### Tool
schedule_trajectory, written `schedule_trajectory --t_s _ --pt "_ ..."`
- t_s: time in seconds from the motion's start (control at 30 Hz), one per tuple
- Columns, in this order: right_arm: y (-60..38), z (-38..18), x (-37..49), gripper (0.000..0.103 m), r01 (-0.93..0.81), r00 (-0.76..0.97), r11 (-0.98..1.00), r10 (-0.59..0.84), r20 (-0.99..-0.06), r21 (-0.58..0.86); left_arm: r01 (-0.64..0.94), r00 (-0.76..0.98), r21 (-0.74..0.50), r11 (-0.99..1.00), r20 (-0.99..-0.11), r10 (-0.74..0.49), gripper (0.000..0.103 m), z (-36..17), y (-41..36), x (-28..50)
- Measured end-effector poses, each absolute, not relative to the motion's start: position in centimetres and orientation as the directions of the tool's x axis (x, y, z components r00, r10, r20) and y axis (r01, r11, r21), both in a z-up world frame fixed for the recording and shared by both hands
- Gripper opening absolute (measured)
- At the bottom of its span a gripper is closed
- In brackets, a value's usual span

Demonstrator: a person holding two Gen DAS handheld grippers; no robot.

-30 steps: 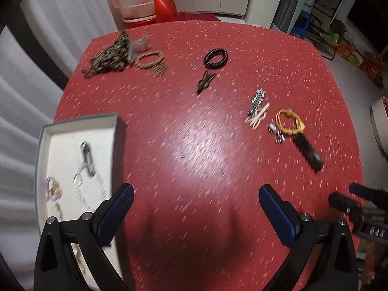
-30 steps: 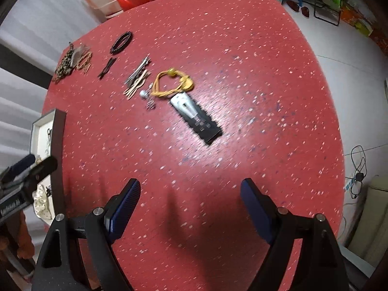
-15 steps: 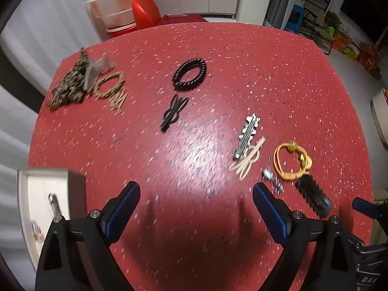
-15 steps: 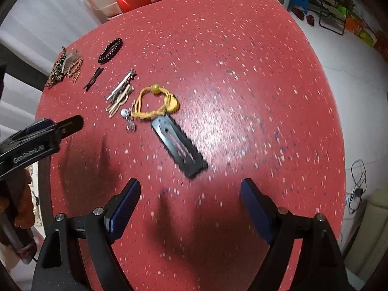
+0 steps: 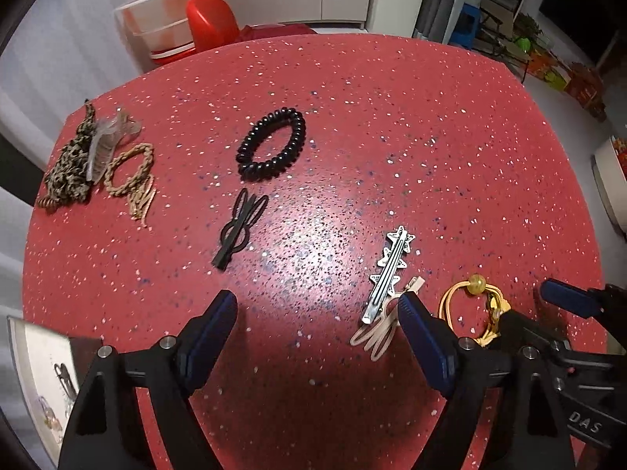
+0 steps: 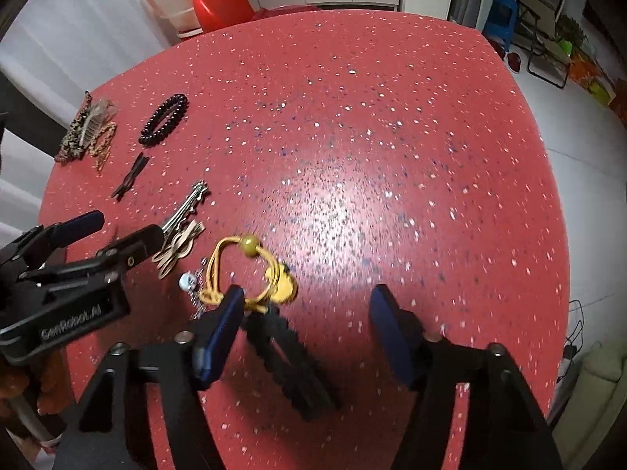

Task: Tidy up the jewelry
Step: 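Grasp the silver barrette with the left tool while the right tool grasps the yellow hair tie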

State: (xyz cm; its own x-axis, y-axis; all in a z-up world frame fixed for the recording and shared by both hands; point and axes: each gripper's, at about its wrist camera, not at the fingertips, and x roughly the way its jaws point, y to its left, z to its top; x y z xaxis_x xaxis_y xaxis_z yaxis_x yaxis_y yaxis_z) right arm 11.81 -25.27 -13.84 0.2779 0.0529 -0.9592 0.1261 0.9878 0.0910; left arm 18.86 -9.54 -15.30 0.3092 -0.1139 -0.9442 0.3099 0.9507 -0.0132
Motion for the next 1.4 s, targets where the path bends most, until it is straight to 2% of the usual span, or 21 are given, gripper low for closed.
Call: schedule_trajectory --t_s 0.1,0.27,0.33,0.4,0.5,0.57,0.63,0.67,0.73,0.83,1.07,1.1,1.2,1.4 --pt "-24.9 -14.5 12.3 0.056 0.100 0.265 0.992 0.045 -0.963 0.074 0.318 0.305 -0.006 0.948 -0.946 -0.108 0.086 -15.8 -10.0 19.3" --pt "-24.0 -14.7 12.4 0.054 0.045 0.277 0.999 0.003 -0.961 0.016 0.335 0.308 -0.005 0.942 -0.944 -0.115 0.086 -16.0 -11.3 19.7" --pt "-23.5 -14.8 12.6 0.049 0.033 0.283 0.999 -0.026 -0.959 -0.017 0.338 0.311 -0.005 0.941 -0.943 -0.116 0.086 -16.0 -11.6 20.0" --pt "-23.2 -14.8 12.6 0.038 0.026 0.291 0.999 -0.046 -0.956 -0.041 0.337 0.309 -0.008 0.941 -0.944 -0.118 0.085 -16.0 -11.6 20.8" --pt "-23.1 -14.7 12.7 0.020 0.023 0.298 0.999 -0.047 -0.953 -0.042 0.347 0.299 -0.034 0.937 -0.943 -0.145 0.074 -15.7 -11.4 20.8" --pt "-23.1 -14.7 12.6 0.020 0.026 0.299 0.999 -0.042 -0.953 -0.036 0.360 0.294 -0.045 0.932 -0.942 -0.159 0.065 -15.5 -11.9 20.6" --pt "-23.1 -14.9 12.3 0.020 0.032 0.302 0.999 -0.035 -0.953 -0.026 0.371 0.282 -0.068 0.926 -0.942 -0.182 0.050 -15.3 -12.4 20.6" --pt "-23.2 -14.9 12.2 0.019 0.036 0.303 0.999 -0.031 -0.952 -0.021 0.376 0.279 -0.076 0.924 -0.941 -0.191 0.045 -15.3 -12.6 20.2" --pt "-23.3 -14.7 11.9 0.019 0.043 0.310 0.999 -0.013 -0.951 0.001 0.393 0.260 -0.109 0.913 -0.939 -0.224 0.027 -15.2 -13.0 20.2" --pt "-23.5 -14.1 11.6 0.019 0.049 0.324 0.998 0.012 -0.946 0.030 0.403 0.259 -0.110 0.908 -0.939 -0.228 0.013 -15.1 -13.3 20.0" --pt "-24.0 -13.6 11.1 0.019 0.063 0.337 0.997 0.024 -0.941 0.049 0.383 0.259 -0.112 0.917 -0.940 -0.223 0.013 -15.2 -11.8 19.9" --pt "-24.2 -13.5 11.1 0.019 0.065 0.337 0.997 0.027 -0.941 0.052 0.381 0.260 -0.111 0.918 -0.940 -0.221 0.009 -15.2 -11.6 19.8" --pt "-24.4 -13.4 11.4 0.019 0.075 0.338 0.995 0.038 -0.940 0.068 0.369 0.260 -0.123 0.921 -0.938 -0.230 0.007 -15.0 -10.8 19.7" --pt "-25.3 -12.4 10.7 0.019 0.101 0.354 0.989 0.065 -0.933 0.107 0.351 0.262 -0.137 0.926 -0.936 -0.237 0.007 -14.6 -9.8 19.1"
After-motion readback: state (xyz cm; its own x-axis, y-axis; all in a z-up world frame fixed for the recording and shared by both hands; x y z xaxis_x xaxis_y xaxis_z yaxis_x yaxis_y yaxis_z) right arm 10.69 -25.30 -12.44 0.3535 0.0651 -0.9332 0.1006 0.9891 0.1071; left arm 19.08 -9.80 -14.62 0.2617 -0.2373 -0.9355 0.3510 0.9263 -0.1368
